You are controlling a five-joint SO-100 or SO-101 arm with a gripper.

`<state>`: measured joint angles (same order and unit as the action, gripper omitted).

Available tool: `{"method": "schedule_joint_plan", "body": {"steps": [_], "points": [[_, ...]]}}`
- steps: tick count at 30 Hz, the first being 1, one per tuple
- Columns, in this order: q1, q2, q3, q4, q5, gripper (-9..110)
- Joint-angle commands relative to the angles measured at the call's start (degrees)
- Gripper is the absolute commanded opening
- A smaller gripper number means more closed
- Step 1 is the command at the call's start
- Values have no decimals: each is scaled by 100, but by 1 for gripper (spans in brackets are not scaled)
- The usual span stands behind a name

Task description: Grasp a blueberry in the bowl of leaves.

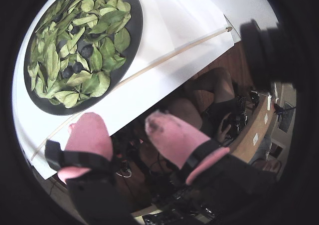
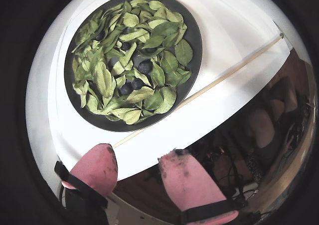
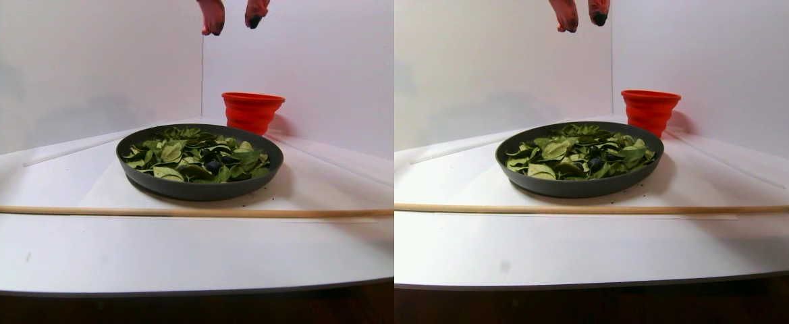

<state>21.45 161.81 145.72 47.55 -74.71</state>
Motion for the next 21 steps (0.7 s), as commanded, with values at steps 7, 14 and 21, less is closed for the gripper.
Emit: {"method": "schedule_joint_plan", "body": {"steps": [7, 14, 21], "points": [[26, -694, -62, -791, -44, 18], [-9, -1151, 35, -1336, -44, 18], [-70, -1529, 79, -1784, -70, 18]]}}
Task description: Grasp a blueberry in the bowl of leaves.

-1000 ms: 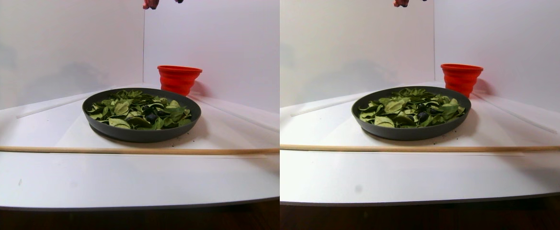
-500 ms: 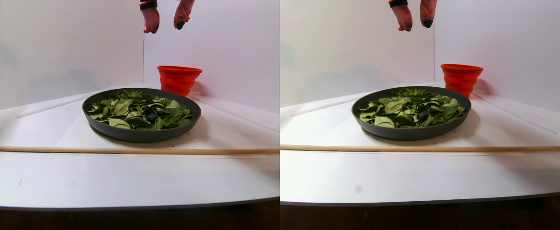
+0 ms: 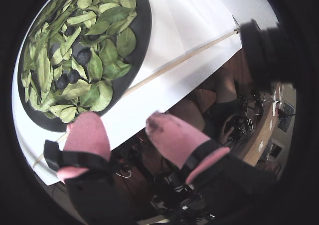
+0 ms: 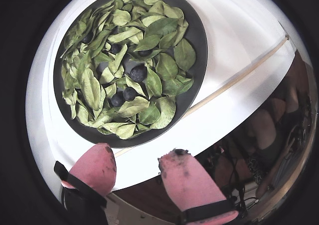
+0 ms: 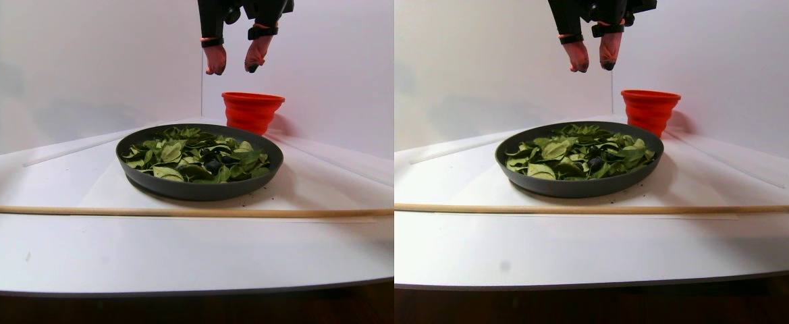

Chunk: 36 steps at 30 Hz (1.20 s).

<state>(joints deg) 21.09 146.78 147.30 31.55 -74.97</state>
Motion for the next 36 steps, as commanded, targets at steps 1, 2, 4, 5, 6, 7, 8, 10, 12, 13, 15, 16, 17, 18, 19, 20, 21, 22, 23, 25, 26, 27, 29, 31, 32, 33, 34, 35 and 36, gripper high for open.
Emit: {"method": "schedule_joint_plan", "body": {"steps": [1, 2, 4, 5, 6, 7, 8, 10, 12, 13, 15, 16, 17, 18, 19, 20, 21, 22, 23, 25, 26, 27, 29, 31, 32, 33, 34, 35, 36], "points": [[-53, -70, -79, -237, -44, 18], [-70, -114, -79, -299, -44, 18], [-97, -290, -97, -475, -53, 18], [-123, -431, -123, -589, -53, 18], [-141, -606, -149, -712, -53, 18], [-158, -800, -185, -826, -44, 18], [-167, -993, -237, -940, -35, 18], [-167, -1310, -316, -1143, -44, 18], [-176, -1521, -378, -1301, -62, 18], [-185, -1573, -396, -1362, -62, 18], [-202, -1679, -448, -1433, -70, 18], [-220, -1740, -483, -1477, -70, 18], [-237, -1819, -510, -1538, -70, 18], [-264, -1916, -536, -1600, -70, 18], [-290, -2013, -563, -1679, -70, 18], [-316, -2127, -589, -1758, -70, 18], [-334, -2215, -615, -1837, -79, 18], [-343, -2320, -642, -1925, -79, 18], [-352, -2426, -677, -2013, -79, 18], [-369, -2689, -747, -2206, -105, 18], [-378, -2830, -809, -2285, -123, 18], [-387, -2979, -870, -2347, -123, 18], [-413, -3173, -940, -2479, -158, 18], [-448, -3270, -967, -2575, -167, 18], [-466, -3305, -967, -2619, -176, 18], [-483, -3340, -967, -2672, -185, 18], [-501, -3384, -984, -2707, -193, 18], [-519, -3463, -1020, -2742, -193, 18], [-545, -3577, -1063, -2804, -193, 18]]}}
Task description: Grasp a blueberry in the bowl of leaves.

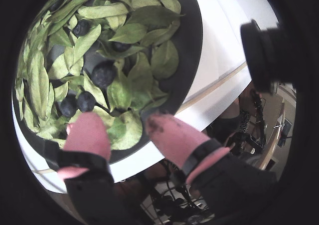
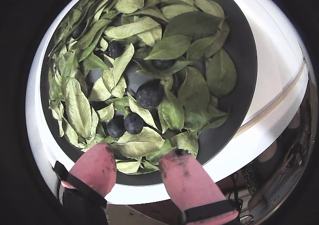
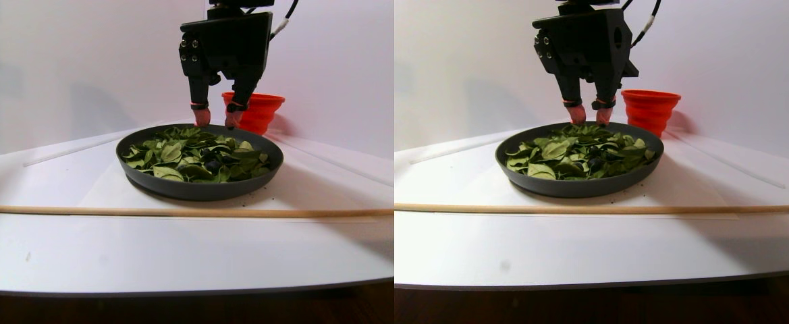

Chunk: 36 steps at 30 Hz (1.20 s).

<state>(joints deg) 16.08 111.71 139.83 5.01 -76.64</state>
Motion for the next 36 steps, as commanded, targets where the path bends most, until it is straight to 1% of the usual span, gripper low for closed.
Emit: {"method": "schedule_joint_plan", "body": {"steps": [1, 11, 36], "points": [[-53, -220, -369, -220, -26, 18], [-35, -1178, -712, -853, -97, 18], [-176, -2329, -1195, -1521, -123, 18]]}}
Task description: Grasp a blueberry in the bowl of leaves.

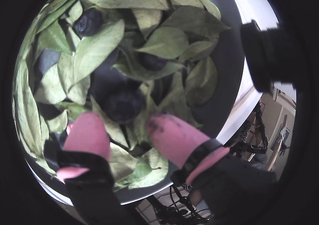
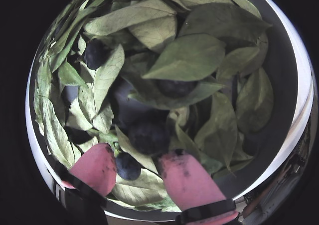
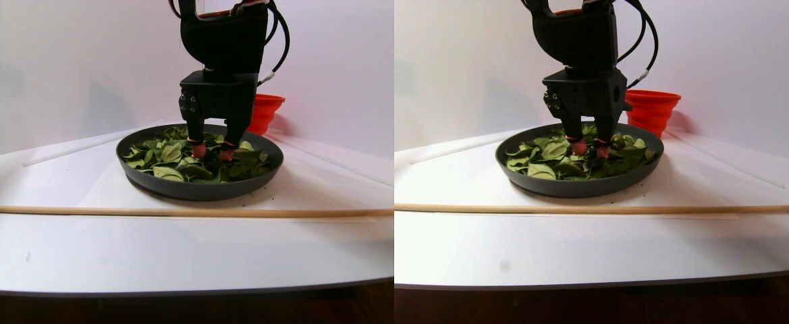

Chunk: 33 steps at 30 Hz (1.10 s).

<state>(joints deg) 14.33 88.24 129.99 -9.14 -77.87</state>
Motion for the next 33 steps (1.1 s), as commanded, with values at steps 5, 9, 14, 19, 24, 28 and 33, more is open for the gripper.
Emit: {"method": "schedule_joint_plan", "body": {"steps": [5, 9, 14, 19, 24, 28, 33], "points": [[26, -141, -255, -220, -18, 18], [53, -202, -272, -246, -53, 18], [105, -290, -299, -281, -105, 18], [141, -501, -378, -439, -123, 18], [149, -536, -387, -501, -105, 18], [167, -624, -422, -519, -114, 16], [185, -896, -448, -703, -149, 16]]}}
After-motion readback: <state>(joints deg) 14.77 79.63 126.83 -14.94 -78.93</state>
